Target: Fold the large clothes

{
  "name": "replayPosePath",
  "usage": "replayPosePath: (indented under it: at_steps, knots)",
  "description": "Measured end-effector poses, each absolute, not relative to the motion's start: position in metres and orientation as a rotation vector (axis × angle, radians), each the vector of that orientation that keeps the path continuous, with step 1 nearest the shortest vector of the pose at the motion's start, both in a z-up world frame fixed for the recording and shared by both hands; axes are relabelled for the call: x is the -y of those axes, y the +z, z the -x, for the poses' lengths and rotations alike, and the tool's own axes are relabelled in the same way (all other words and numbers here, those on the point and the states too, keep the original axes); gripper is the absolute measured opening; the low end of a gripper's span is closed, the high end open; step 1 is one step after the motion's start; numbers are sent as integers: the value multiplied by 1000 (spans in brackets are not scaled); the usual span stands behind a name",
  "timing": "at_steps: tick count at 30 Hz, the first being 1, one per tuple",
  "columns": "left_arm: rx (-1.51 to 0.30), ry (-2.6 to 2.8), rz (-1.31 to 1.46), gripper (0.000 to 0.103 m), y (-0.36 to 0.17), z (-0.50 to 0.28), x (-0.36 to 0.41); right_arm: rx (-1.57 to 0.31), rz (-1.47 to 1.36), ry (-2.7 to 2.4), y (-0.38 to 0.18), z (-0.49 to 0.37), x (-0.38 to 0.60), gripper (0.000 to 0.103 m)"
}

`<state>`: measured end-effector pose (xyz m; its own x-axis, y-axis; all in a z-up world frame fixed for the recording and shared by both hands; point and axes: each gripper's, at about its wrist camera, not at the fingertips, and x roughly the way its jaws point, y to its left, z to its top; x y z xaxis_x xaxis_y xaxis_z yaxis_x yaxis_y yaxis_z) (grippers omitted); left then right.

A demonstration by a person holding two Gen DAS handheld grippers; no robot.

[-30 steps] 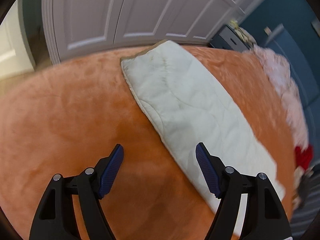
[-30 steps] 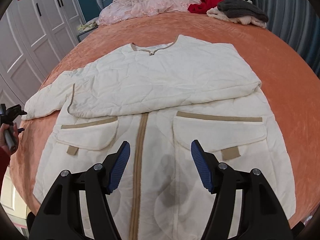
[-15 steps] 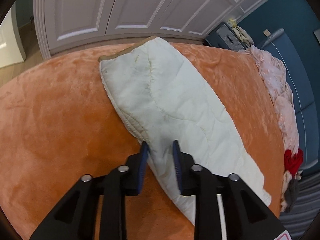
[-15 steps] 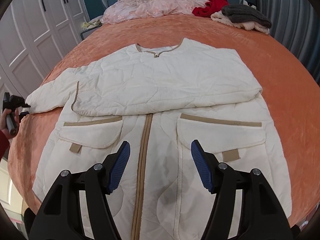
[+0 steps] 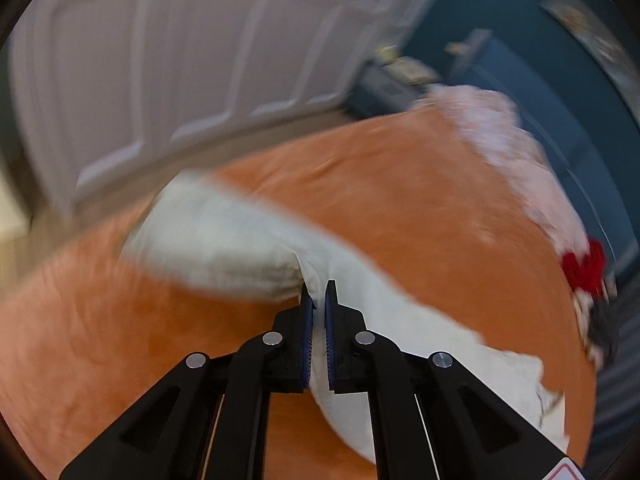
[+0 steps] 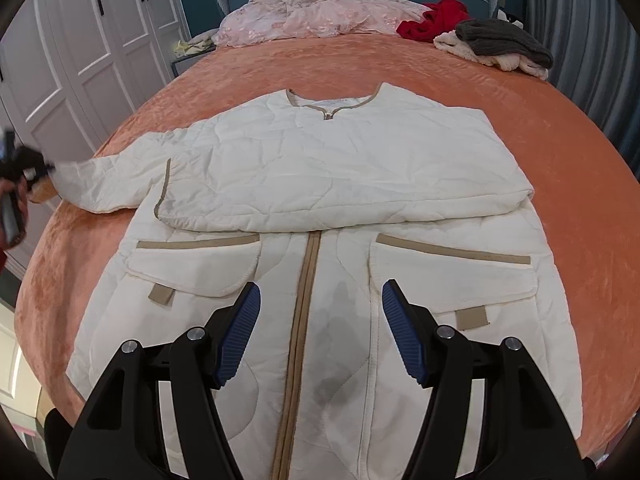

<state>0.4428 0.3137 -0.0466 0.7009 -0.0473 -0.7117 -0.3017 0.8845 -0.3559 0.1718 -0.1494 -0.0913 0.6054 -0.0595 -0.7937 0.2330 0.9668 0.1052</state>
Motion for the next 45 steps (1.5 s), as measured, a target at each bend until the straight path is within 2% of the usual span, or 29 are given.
replayPosePath:
  at_steps: [4, 7, 11, 13, 15, 17, 21, 25, 33, 39, 43, 45]
  knots:
    - [-675, -49, 290, 3, 41, -419, -217, -890, -232, -167, -86, -167, 154, 61]
    - [-631, -232, 211, 3, 82, -391, -131, -874, -245, -176, -81, -160, 164, 61]
    - [-666, -418, 173, 7, 87, -348, -25, -846, -269, -217, -73, -144, 186, 63]
    - [-707, -467, 199, 17, 70, -330, 12, -835, -288, -235, -70, -137, 198, 66]
    - [-782, -512, 231, 45, 37, -309, 49, -821, -303, -263, -66, -128, 214, 68]
    - [-840, -506, 264, 57, 10, -293, 64, -807, -305, -289, -61, -120, 231, 70]
    - [-962, -496, 344, 57, -40, -274, 63, -799, -325, -318, -60, -119, 258, 71]
    - [-1033, -399, 416, 57, -70, -286, 28, -793, -382, -317, -67, -134, 278, 71]
    - [-1068, -174, 625, 57, -112, -330, -72, -791, -518, -294, -90, -198, 306, 71]
    - [-1109, -104, 796, 55, -151, -373, -110, -798, -568, -309, -111, -254, 328, 71]
    - [-1088, -62, 821, 55, -155, -389, -115, -828, -612, -331, -128, -279, 339, 71]
    - [-1083, -46, 836, 53, -159, -393, -117, -848, -620, -308, -136, -291, 340, 60]
